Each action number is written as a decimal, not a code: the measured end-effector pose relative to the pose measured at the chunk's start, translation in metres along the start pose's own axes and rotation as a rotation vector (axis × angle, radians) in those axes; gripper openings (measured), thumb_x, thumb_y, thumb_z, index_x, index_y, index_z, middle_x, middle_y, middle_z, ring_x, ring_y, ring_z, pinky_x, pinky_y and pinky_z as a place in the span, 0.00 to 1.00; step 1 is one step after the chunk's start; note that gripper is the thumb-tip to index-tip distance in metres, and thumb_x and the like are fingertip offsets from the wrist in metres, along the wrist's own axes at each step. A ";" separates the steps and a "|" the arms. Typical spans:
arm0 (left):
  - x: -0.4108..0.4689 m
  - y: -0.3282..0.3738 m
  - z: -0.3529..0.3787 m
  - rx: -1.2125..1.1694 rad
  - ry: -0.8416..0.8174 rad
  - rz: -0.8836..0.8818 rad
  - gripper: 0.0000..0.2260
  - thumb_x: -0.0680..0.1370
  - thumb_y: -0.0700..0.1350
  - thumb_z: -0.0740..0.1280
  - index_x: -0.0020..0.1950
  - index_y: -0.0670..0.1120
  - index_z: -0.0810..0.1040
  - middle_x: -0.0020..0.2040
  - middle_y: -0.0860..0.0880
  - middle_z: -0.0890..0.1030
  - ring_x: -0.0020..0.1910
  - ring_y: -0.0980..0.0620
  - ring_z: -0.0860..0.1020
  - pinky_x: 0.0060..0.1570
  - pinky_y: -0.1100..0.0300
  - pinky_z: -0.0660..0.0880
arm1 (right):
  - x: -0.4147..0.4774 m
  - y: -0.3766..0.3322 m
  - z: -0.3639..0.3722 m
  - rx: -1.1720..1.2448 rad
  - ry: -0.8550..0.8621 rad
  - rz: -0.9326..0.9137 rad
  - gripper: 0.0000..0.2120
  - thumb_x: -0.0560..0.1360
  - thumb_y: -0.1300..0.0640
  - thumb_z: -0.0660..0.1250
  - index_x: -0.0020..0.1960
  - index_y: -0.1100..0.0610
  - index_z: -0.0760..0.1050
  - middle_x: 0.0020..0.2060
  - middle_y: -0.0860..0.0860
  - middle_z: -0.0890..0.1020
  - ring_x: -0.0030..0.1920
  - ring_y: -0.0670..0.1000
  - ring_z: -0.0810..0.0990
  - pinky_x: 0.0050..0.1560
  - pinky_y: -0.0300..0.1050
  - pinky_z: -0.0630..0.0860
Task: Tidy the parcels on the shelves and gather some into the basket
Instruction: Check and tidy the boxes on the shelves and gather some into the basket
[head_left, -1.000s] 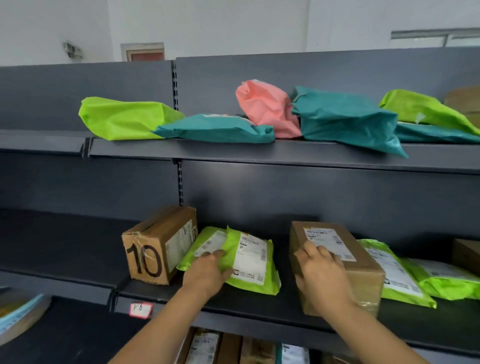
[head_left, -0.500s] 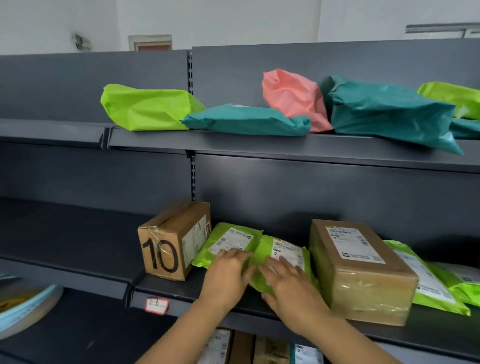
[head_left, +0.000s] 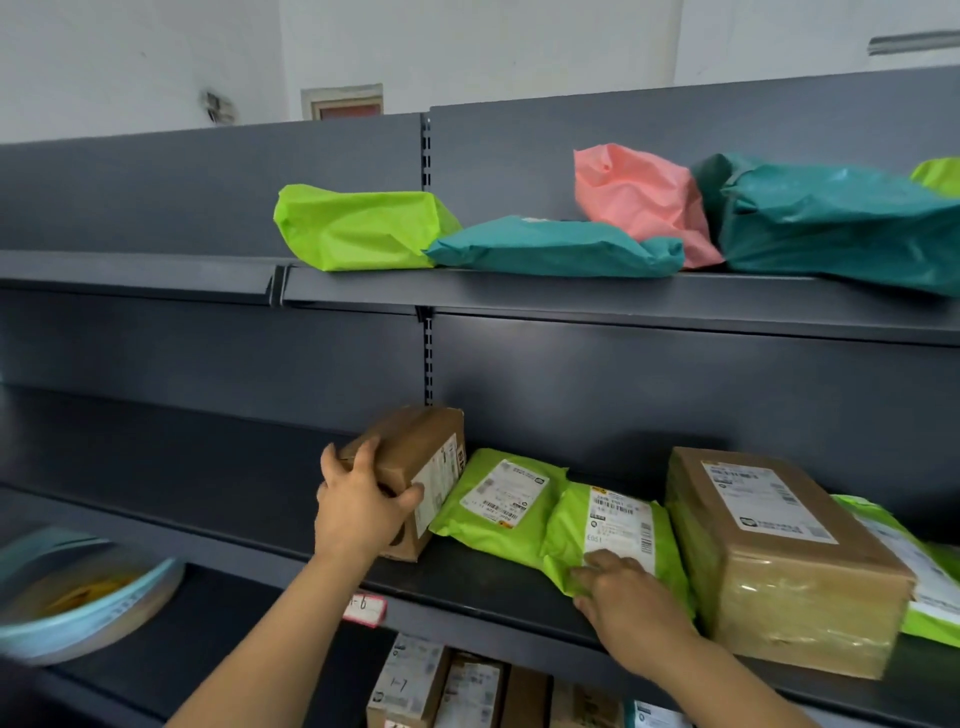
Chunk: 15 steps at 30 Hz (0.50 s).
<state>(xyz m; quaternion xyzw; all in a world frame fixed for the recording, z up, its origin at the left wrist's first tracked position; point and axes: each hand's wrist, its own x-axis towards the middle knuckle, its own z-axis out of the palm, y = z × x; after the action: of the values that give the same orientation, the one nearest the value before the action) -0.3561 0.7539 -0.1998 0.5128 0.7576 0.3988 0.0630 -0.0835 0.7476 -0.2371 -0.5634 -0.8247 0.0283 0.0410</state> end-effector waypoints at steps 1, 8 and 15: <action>-0.001 -0.002 -0.001 -0.029 0.023 0.023 0.36 0.70 0.58 0.72 0.73 0.56 0.60 0.75 0.44 0.50 0.64 0.35 0.68 0.58 0.44 0.74 | 0.000 0.002 0.001 0.003 0.000 -0.002 0.18 0.82 0.50 0.54 0.70 0.50 0.67 0.71 0.48 0.64 0.68 0.53 0.65 0.65 0.47 0.67; -0.006 -0.011 -0.009 -0.678 0.068 -0.148 0.35 0.63 0.58 0.76 0.66 0.60 0.66 0.66 0.49 0.68 0.55 0.49 0.74 0.55 0.50 0.76 | -0.003 0.005 0.003 0.008 0.011 -0.007 0.19 0.82 0.50 0.53 0.72 0.49 0.65 0.72 0.46 0.63 0.69 0.51 0.65 0.64 0.44 0.67; -0.028 0.005 -0.021 -1.161 0.091 -0.123 0.29 0.71 0.46 0.74 0.68 0.54 0.65 0.61 0.50 0.74 0.57 0.51 0.77 0.54 0.50 0.78 | -0.006 0.002 0.002 -0.022 -0.001 -0.014 0.19 0.82 0.52 0.52 0.73 0.50 0.64 0.73 0.49 0.62 0.70 0.52 0.63 0.66 0.45 0.65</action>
<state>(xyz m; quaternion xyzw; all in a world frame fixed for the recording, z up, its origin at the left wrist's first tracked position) -0.3501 0.7201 -0.1906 0.3320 0.4456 0.7656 0.3241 -0.0799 0.7428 -0.2397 -0.5581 -0.8288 0.0194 0.0346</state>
